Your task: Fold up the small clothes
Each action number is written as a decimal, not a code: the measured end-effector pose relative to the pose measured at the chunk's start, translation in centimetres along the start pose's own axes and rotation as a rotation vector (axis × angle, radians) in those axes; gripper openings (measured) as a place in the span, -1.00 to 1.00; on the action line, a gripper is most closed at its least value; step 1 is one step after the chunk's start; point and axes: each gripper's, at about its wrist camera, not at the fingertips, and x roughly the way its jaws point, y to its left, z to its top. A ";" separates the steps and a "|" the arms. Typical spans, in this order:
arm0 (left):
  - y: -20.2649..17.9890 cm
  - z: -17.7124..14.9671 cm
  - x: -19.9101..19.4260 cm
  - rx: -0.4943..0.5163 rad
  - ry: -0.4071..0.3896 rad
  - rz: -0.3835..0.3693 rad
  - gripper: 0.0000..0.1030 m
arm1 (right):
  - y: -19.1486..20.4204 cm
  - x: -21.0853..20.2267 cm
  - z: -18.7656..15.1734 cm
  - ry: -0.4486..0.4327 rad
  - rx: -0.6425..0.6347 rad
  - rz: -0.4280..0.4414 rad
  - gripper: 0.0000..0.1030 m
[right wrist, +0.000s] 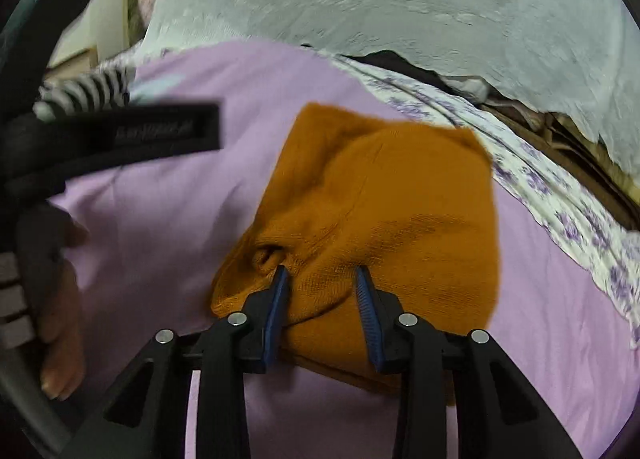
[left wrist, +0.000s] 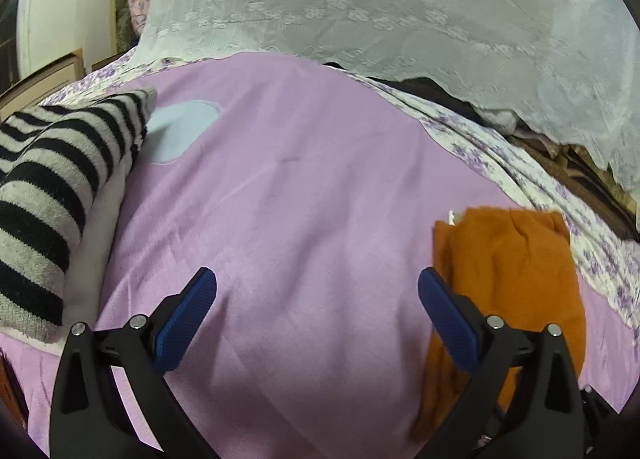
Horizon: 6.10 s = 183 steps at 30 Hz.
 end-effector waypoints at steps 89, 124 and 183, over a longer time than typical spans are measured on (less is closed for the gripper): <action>-4.6 -1.9 5.1 -0.040 0.313 -0.540 0.91 | -18.0 3.2 -3.7 0.049 0.741 0.596 0.43; -9.5 -3.0 0.4 0.115 0.234 -0.656 -0.23 | -15.5 -1.1 -2.2 -0.151 0.562 0.500 -0.17; -55.8 -23.1 -14.1 0.604 0.368 -0.916 0.92 | -51.4 -21.9 -35.5 -0.467 1.005 -0.060 -0.05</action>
